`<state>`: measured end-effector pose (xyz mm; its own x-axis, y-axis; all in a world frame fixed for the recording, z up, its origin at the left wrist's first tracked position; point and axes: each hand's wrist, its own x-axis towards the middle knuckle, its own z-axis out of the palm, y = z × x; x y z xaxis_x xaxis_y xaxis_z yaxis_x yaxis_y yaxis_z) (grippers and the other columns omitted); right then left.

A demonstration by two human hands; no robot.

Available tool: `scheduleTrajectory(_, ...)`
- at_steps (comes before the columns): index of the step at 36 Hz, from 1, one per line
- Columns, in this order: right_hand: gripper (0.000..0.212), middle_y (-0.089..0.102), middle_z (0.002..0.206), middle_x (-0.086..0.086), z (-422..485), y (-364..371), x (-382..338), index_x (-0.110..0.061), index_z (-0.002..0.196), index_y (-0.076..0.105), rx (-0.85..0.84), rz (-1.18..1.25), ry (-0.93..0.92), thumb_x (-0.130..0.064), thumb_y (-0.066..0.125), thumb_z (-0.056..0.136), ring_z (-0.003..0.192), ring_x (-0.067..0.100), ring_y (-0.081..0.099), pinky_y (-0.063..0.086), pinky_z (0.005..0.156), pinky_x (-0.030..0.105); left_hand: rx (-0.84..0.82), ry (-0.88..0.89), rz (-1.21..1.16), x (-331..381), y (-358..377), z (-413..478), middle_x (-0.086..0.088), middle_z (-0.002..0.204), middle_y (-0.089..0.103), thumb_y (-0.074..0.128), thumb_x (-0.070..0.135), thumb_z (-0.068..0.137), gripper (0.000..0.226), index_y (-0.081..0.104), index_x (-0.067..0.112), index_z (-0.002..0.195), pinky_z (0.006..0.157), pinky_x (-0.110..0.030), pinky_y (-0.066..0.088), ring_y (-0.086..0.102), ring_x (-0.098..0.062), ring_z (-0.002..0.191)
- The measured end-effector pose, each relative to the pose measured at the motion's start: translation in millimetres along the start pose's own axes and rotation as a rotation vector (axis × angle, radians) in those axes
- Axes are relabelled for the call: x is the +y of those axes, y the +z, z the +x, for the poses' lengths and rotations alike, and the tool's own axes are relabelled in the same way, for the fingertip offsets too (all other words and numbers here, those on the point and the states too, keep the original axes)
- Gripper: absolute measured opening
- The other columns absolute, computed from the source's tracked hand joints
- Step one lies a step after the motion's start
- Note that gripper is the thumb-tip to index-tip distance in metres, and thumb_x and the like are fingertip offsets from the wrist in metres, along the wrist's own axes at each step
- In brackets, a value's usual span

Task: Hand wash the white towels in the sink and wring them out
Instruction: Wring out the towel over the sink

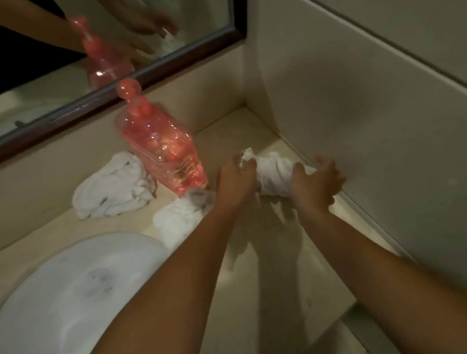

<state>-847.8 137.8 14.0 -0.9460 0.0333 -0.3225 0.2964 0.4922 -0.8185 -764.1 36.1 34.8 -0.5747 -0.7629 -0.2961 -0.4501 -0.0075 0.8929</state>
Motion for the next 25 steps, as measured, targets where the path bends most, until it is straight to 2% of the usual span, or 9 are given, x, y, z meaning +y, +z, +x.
scheduleTrajectory(2,0.039,0.048,0.147,0.01,-13.7,6.4,-7.9,-0.022,0.135,0.061,-0.068,-0.001,-0.118,-0.023,0.068,0.097,0.135,0.032,0.048,0.039,0.116,0.052,0.077,0.081,0.046,-0.5,-7.3,-3.8,0.0,0.121,0.068,0.057,0.028,0.108,0.032,0.065,0.011,0.133,0.087,-0.019,0.05,0.064,-0.015,0.111)
scheduleTrajectory(5,0.025,0.063,0.133,0.005,-36.1,14.4,-17.3,-0.026,0.123,0.067,-0.255,-0.068,-0.224,-0.027,0.065,0.098,0.127,0.027,0.055,0.046,0.112,0.052,0.19,0.121,0.062,-3.9,-23.8,-12.0,-0.004,0.117,0.071,0.056,0.023,0.107,0.022,0.07,0.013,0.121,0.096,-0.033,0.051,0.065,-0.018,0.109)
scheduleTrajectory(9,0.02,0.067,0.125,0.005,-60.8,18.0,-20.4,-0.019,0.118,0.072,-0.384,-0.137,-0.38,-0.023,0.065,0.1,0.121,0.027,0.06,0.05,0.106,0.047,0.296,0.115,0.13,-23.3,-53.8,-33.5,-0.005,0.103,0.071,0.056,0.019,0.106,0.02,0.073,0.009,0.108,0.082,-0.03,0.045,0.065,-0.022,0.095)
scheduleTrajectory(12,0.023,0.071,0.118,0.003,-74.7,26.7,-18.4,-0.015,0.122,0.069,-0.613,-0.148,-0.344,-0.022,0.063,0.101,0.111,0.021,0.066,0.05,0.093,0.033,0.321,0.028,0.17,-50.2,-73.4,-50.5,-0.003,0.105,0.07,0.053,0.023,0.105,0.025,0.074,0.009,0.111,0.082,-0.022,0.047,0.063,-0.017,0.095)
scheduleTrajectory(15,0.036,0.069,0.117,0.0,-87.1,39.0,-11.7,-0.015,0.129,0.064,-0.776,-0.246,-0.246,-0.037,0.063,0.101,0.11,0.022,0.066,0.051,0.091,0.034,0.351,-0.039,0.206,-81.5,-83.7,-58.8,-0.018,0.12,0.071,0.043,0.044,0.098,0.053,0.073,0.005,0.117,0.098,-0.04,0.052,0.066,-0.032,0.113)
scheduleTrajectory(18,0.052,0.072,0.123,0.005,-97.5,51.5,-3.6,-0.013,0.137,0.059,-0.772,-0.279,-0.204,-0.046,0.067,0.097,0.113,0.027,0.069,0.056,0.101,0.045,0.304,-0.055,0.224,-83.0,-85.9,-67.3,-0.022,0.137,0.061,0.039,0.039,0.105,0.05,0.068,0.004,0.126,0.108,-0.044,0.042,0.054,-0.039,0.132)
scheduleTrajectory(21,0.06,0.073,0.123,0.007,-105.0,59.6,2.2,-0.011,0.139,0.056,-0.728,-0.316,-0.24,-0.049,0.07,0.094,0.109,0.028,0.071,0.059,0.098,0.047,0.331,-0.142,0.277,-78.0,-86.6,-72.4,-0.01,0.165,0.037,0.039,0.041,0.111,0.044,0.058,0.024,0.148,0.122,-0.047,0.026,0.034,-0.032,0.15)
scheduleTrajectory(23,0.055,0.071,0.118,0.005,-108.8,61.7,6.4,-0.01,0.14,0.057,-0.734,-0.321,-0.256,-0.04,0.073,0.096,0.106,0.026,0.07,0.06,0.097,0.046,0.316,-0.232,0.23,-84.5,-87.9,-72.0,-0.006,0.17,0.027,0.034,0.047,0.112,0.046,0.053,0.031,0.151,0.124,-0.052,0.02,0.027,-0.032,0.154)
scheduleTrajectory(25,0.053,0.069,0.117,0.004,-111.1,63.0,12.1,-0.01,0.139,0.058,-0.749,-0.29,-0.242,-0.033,0.075,0.095,0.108,0.026,0.07,0.059,0.099,0.049,0.314,-0.257,0.147,-93.0,-91.7,-71.4,-0.007,0.166,0.028,0.035,0.048,0.111,0.046,0.055,0.028,0.147,0.122,-0.055,0.024,0.03,-0.035,0.15)
